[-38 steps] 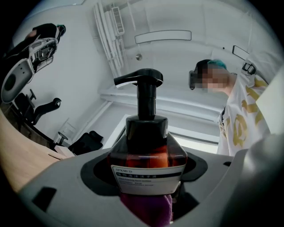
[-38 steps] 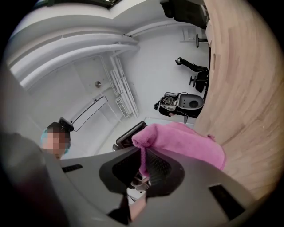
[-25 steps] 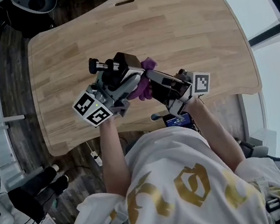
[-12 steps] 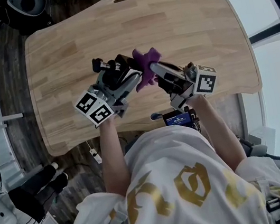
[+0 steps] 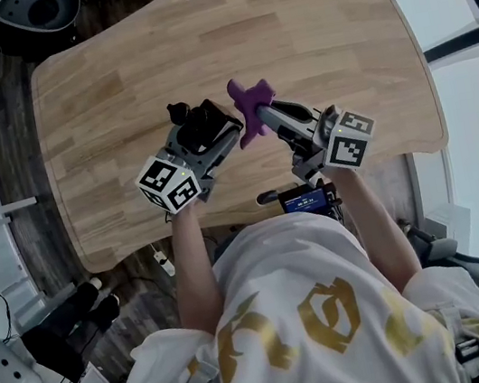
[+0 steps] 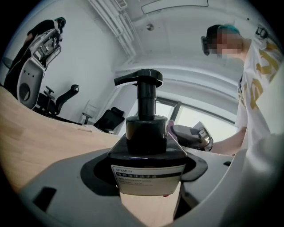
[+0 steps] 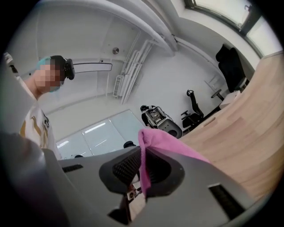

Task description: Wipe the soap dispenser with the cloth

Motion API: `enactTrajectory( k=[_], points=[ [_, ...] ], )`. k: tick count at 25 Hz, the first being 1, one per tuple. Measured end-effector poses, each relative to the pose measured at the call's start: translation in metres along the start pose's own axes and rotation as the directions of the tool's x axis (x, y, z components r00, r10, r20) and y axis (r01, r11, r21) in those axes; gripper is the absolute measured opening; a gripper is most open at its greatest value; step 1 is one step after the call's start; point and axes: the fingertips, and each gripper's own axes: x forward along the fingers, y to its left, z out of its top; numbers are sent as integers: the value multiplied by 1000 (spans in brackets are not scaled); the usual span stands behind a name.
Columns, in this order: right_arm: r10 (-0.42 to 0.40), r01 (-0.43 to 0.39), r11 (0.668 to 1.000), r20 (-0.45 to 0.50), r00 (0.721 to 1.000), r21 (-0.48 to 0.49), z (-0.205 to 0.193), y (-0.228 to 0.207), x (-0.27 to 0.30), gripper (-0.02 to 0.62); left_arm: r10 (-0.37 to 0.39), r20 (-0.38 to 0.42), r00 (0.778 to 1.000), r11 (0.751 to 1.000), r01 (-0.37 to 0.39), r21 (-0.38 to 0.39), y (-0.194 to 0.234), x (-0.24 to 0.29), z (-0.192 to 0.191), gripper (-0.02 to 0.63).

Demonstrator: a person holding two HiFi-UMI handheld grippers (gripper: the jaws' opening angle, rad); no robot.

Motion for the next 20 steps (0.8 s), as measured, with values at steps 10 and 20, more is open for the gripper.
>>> enactTrajectory(
  k=[10,20],
  points=[
    [-148,147,989,-94,985,-8,-29,-47,-7,34,87,-165,982,996,-84,23,39,13,-57,356],
    [-195,199,979,-80,978,47,-28,-71,-9,34,229,-304,925,969,-187,160,85,29,-102,356]
  ],
)
